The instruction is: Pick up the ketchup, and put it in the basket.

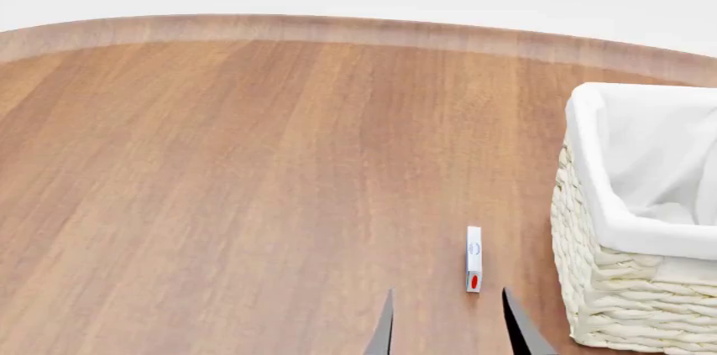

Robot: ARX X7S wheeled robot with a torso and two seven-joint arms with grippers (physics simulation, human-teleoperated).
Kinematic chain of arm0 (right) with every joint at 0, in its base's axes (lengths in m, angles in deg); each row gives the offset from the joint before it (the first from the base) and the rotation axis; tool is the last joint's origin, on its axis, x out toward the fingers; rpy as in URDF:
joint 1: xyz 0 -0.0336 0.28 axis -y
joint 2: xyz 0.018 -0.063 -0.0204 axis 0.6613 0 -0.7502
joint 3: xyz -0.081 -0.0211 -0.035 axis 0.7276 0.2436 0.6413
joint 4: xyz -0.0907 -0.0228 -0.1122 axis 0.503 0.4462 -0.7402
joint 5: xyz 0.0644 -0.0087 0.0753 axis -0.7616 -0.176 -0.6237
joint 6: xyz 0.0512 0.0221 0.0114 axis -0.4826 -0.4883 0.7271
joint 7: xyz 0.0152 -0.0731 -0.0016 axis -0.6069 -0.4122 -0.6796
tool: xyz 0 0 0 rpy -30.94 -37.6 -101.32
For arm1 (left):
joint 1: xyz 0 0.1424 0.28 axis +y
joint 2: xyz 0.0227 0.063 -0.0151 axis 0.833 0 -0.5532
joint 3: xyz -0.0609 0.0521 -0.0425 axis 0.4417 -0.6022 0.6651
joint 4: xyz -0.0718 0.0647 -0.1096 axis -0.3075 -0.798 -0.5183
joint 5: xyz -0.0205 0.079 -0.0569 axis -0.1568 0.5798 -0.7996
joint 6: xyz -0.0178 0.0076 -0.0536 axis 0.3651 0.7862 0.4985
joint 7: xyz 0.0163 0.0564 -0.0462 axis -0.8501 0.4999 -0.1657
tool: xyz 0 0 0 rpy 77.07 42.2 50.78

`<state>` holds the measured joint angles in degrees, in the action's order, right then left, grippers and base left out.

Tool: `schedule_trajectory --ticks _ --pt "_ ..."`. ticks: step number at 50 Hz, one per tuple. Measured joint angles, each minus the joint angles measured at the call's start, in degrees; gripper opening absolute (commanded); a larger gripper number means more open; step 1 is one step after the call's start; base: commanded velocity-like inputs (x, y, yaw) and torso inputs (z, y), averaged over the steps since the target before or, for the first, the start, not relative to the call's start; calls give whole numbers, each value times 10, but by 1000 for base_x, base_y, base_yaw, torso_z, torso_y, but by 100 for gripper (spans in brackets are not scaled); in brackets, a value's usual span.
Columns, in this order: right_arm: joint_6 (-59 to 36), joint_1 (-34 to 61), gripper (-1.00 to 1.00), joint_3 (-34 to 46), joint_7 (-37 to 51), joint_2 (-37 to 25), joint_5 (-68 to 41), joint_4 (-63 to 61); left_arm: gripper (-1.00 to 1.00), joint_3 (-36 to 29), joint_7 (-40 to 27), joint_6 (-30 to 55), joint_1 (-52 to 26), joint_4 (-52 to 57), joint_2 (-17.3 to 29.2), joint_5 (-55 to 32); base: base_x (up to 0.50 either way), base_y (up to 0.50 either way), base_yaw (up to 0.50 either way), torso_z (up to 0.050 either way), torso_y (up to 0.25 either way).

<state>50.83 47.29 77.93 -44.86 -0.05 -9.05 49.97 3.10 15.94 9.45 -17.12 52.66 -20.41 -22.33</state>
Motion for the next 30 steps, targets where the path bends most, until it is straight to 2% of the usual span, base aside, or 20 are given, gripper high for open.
schedule_trajectory --ticks 30 --pt "1 2 100 7 7 -8 -7 -2 100 -3 29 -73 -75 -148 -17 5 0 0 0 0 0"
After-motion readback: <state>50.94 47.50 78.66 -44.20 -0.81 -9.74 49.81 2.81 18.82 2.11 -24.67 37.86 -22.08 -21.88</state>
